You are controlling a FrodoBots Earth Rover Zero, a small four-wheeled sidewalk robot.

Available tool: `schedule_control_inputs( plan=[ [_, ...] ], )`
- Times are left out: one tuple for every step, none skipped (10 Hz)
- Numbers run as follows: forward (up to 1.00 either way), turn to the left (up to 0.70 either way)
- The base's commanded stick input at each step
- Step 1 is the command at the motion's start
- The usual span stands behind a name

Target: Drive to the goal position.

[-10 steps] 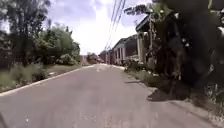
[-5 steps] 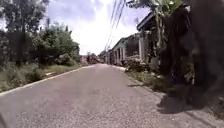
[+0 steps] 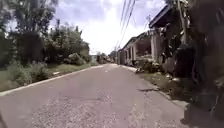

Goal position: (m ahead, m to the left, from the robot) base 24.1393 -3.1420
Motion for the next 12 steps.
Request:
schedule_control_inputs(
  plan=[
    [0.70, 0.00],
    [0.70, 0.00],
    [0.70, 0.00],
    [0.70, 0.00],
    [0.70, 0.00],
    [0.70, 0.00],
    [0.70, 0.00],
    [0.70, 0.00],
    [0.70, 0.00],
    [0.70, 0.00],
    [0.70, 0.00],
    [0.70, 0.00]
  ],
)
